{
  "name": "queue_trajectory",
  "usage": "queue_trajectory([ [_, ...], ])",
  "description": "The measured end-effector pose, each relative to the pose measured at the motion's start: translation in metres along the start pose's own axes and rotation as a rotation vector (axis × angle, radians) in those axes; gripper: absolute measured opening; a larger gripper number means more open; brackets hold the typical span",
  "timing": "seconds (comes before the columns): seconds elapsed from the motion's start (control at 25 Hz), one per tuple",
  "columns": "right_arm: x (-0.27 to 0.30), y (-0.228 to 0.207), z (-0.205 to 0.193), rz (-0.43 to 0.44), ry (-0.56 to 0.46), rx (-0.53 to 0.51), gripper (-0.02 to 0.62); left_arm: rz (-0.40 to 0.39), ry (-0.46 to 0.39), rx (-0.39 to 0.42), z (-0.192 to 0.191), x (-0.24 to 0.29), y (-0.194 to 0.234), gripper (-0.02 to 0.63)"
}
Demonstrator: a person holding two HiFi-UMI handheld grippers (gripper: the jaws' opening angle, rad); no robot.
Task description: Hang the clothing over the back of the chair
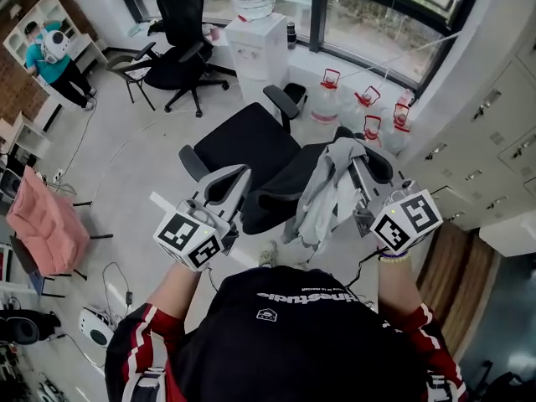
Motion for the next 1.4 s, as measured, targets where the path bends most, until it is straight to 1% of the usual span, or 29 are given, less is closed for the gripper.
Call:
queue_trajectory([
  [0.24,0.048,-0.004,0.01,-0.001,0.006,-0.02,0.029,-0.057,0.003,0.0,0.01,0.015,0.03,0.025],
  [0.48,0.097,-0.014,0.022,-0.001,0.002,-0.036,0.029,-0.083,0.011,-0.009,0.012,0.028,0.059,0.025],
  [0.68,0.138,-0.022,0.027,-0.005,0.002,-0.021,0.029,-0.083,0.013,-0.017,0.02,0.03,0.085,0.025],
  [0.92,0.179,-0.036,0.021,-0.001,-0.003,-0.021,0.029,-0.076,0.012,-0.029,0.02,0.035,0.112,0.025],
  [1.12,0.213,-0.048,0.018,-0.004,0.003,-0.011,0.029,-0.058,0.014,-0.021,0.027,0.037,0.138,0.025],
  [1.4,0.275,-0.064,0.026,0.024,-0.002,-0.035,0.029,-0.038,0.016,-0.036,0.028,0.048,0.177,0.025],
])
Point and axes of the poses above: the fingertips, and each gripper's own axes: x forward along the fingers, y to its left, z out of its top, the point moved 3 cm from there along -x, backward along the fingers, and after that the axes turned 4 degrees about y, right-handed, at the moved point
